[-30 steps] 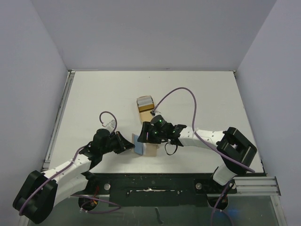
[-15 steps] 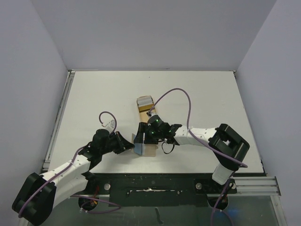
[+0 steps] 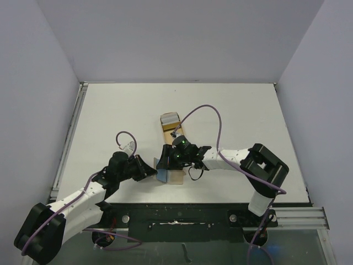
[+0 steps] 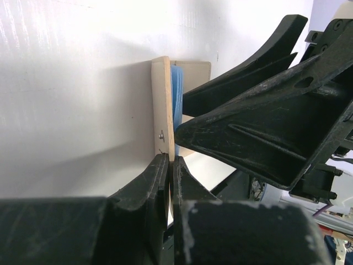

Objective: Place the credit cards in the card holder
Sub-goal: Open the card holder at the center of the board.

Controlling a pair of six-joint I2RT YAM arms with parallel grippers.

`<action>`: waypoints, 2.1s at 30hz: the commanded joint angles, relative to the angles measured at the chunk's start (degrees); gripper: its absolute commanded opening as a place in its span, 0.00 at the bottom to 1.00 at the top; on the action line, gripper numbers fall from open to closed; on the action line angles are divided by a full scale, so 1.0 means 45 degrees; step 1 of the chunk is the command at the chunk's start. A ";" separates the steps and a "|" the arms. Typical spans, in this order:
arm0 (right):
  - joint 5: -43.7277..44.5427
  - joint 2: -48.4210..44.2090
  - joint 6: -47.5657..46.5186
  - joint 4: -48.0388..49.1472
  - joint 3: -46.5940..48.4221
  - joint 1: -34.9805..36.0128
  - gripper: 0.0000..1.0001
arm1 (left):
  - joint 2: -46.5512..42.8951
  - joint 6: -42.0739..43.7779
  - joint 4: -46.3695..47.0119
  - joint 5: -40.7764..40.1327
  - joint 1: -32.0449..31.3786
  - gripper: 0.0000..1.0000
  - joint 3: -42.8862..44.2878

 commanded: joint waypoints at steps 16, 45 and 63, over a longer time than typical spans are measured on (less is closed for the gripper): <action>0.0752 -0.0212 -0.0080 -0.0132 -0.0498 -0.0158 0.42 | -0.0243 0.0229 0.0360 0.0102 -0.0012 0.00 0.0300; 0.0940 -0.0334 -0.0665 -0.0517 -0.0629 -0.0168 0.36 | 0.0398 0.0244 0.0189 -0.0367 -0.0012 0.22 0.0774; 0.3675 -0.2595 -0.0754 -0.3899 -0.0940 -0.0072 0.37 | 0.0220 0.0268 0.0103 -0.0122 -0.0013 0.00 0.1250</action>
